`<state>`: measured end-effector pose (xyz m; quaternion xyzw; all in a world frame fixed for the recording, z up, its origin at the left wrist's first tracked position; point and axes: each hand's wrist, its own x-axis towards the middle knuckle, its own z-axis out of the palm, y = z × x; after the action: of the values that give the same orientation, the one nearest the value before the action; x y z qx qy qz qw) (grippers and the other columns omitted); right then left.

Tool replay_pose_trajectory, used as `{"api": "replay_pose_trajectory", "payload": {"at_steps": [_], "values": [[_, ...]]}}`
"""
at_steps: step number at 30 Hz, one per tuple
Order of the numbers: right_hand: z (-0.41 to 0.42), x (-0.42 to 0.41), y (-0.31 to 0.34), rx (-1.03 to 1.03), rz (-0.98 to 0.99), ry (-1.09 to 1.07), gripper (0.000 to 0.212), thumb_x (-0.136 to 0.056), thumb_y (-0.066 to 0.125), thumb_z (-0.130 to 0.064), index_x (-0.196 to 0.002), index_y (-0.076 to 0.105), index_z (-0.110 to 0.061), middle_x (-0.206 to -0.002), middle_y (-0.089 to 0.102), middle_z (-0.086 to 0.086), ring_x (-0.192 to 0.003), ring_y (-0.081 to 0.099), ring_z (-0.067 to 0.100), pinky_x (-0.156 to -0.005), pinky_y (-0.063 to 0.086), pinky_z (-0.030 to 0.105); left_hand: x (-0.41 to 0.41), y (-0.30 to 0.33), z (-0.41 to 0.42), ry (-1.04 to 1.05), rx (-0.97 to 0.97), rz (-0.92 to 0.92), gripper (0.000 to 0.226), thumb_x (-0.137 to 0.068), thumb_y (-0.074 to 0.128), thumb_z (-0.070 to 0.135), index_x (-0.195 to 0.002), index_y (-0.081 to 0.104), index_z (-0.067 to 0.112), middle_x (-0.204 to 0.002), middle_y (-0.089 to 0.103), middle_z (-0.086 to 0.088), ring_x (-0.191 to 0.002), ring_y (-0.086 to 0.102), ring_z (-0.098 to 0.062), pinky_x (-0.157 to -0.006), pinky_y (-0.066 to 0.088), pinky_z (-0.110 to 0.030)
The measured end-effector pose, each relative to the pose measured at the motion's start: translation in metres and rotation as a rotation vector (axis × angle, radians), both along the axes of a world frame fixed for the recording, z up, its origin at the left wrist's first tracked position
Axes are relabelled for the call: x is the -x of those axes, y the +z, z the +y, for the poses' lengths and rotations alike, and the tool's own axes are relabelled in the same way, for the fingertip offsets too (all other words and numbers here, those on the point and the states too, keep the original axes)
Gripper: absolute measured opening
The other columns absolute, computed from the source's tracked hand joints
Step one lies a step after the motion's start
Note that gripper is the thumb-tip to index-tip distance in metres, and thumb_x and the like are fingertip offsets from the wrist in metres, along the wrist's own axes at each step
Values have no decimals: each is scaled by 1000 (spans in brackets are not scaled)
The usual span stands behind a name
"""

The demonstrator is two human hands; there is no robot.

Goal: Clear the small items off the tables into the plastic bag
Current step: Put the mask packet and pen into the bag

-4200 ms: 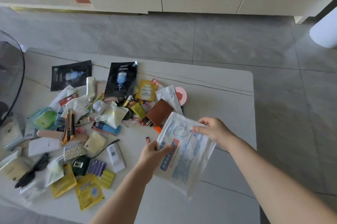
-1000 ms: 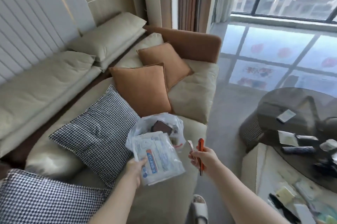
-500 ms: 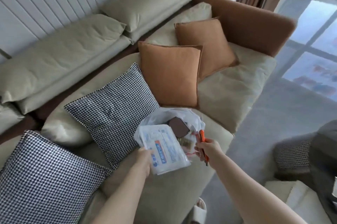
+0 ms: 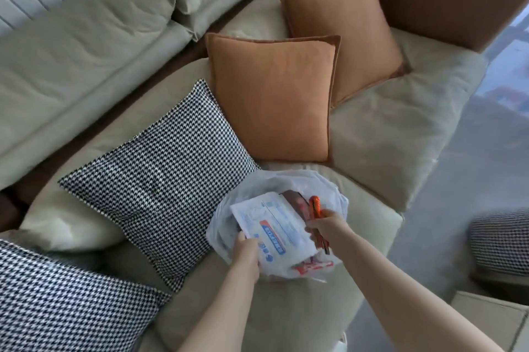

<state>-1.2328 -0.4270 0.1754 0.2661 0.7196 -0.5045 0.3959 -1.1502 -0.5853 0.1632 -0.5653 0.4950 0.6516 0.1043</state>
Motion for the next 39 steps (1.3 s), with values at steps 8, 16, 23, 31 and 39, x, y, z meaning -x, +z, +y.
{"api": "replay_pose_trajectory", "payload": {"at_steps": [8,16,23,31,39], "values": [[0,-5,-17,-66,-11,-41,38,-86,48,2,-119,57,-16,-90,56,5,-75,50,18,-80,50,37,-10,-11,-10,-57,-51,-70,52,-91,35,-6,-138,41,17,-126,57,-11,-109,58,-28,-86,51,-43],[18,-29,18,-76,-36,-69,45,-84,58,-3,-128,55,-9,-101,55,9,-83,53,21,-65,44,27,-31,26,-14,-99,15,-154,51,-92,46,-3,-141,38,9,-81,52,-4,-70,51,-16,-72,51,-33],[22,-26,-5,-256,170,87,55,-86,65,-26,-135,47,-11,-133,53,9,-100,57,23,-84,46,34,-34,8,-30,-114,488,-270,68,-77,75,35,-132,46,9,-133,46,-21,-118,49,-39,-98,45,-49],[22,-32,-68,-307,152,17,57,-87,63,-21,-135,35,-11,-116,54,8,-95,53,27,-75,44,35,-29,-52,-33,35,293,-117,79,-72,80,11,-137,36,6,-134,52,-15,-116,55,-28,-99,45,-35],[27,-37,-23,-325,183,-24,6,-80,56,-4,-84,60,-2,-66,58,7,-59,52,20,-53,38,26,-38,-3,-45,-89,315,-128,26,-85,67,18,-98,47,10,-107,60,-11,-90,54,-24,-80,42,-32]]}}
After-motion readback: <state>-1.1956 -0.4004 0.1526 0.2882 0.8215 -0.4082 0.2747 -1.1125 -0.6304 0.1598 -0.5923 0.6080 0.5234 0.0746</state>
